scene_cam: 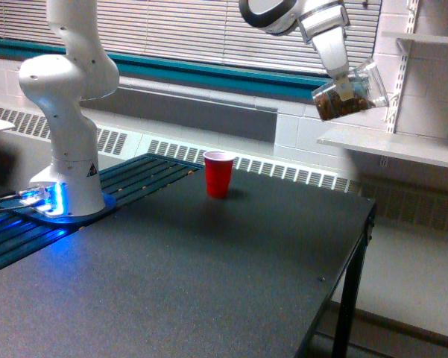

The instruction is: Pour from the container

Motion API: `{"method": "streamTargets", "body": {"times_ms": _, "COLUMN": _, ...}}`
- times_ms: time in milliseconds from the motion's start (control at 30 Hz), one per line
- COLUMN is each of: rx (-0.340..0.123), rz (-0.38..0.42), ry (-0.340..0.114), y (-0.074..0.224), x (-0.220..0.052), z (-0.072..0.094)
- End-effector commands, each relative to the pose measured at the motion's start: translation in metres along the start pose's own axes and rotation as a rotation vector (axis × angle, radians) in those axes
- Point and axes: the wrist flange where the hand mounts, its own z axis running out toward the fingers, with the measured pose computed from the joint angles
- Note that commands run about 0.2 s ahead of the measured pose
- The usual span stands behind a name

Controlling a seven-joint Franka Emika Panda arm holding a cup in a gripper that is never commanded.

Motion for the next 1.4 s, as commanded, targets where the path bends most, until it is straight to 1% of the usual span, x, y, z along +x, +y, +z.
{"method": "streamTargets", "body": {"times_ms": 33, "rx": -0.001, "rz": -0.003, "ry": 0.0, "y": -0.005, "x": -0.003, "z": -0.001}}
{"method": "streamTargets", "body": {"times_ms": 267, "rx": -0.002, "rz": -0.031, "ry": 0.009, "y": -0.015, "x": -0.017, "z": -0.001}}
{"method": "streamTargets", "body": {"times_ms": 400, "rx": -0.004, "rz": -0.053, "ry": 0.012, "y": -0.021, "x": -0.031, "z": 0.0}}
{"method": "streamTargets", "body": {"times_ms": 567, "rx": -0.002, "rz": -0.104, "ry": 0.021, "y": -0.031, "x": -0.058, "z": 0.001}}
{"method": "streamTargets", "body": {"times_ms": 700, "rx": 0.003, "rz": -0.164, "ry": 0.026, "y": -0.038, "x": -0.089, "z": 0.0}}
{"method": "streamTargets", "body": {"times_ms": 867, "rx": 0.025, "rz": -0.225, "ry": 0.04, "y": -0.045, "x": -0.124, "z": -0.012}}
{"method": "streamTargets", "body": {"times_ms": 1100, "rx": 0.064, "rz": -0.31, "ry": 0.044, "y": -0.048, "x": -0.173, "z": -0.029}}
{"method": "streamTargets", "body": {"times_ms": 1400, "rx": 0.103, "rz": -0.441, "ry": 0.079, "y": -0.048, "x": -0.239, "z": -0.057}}
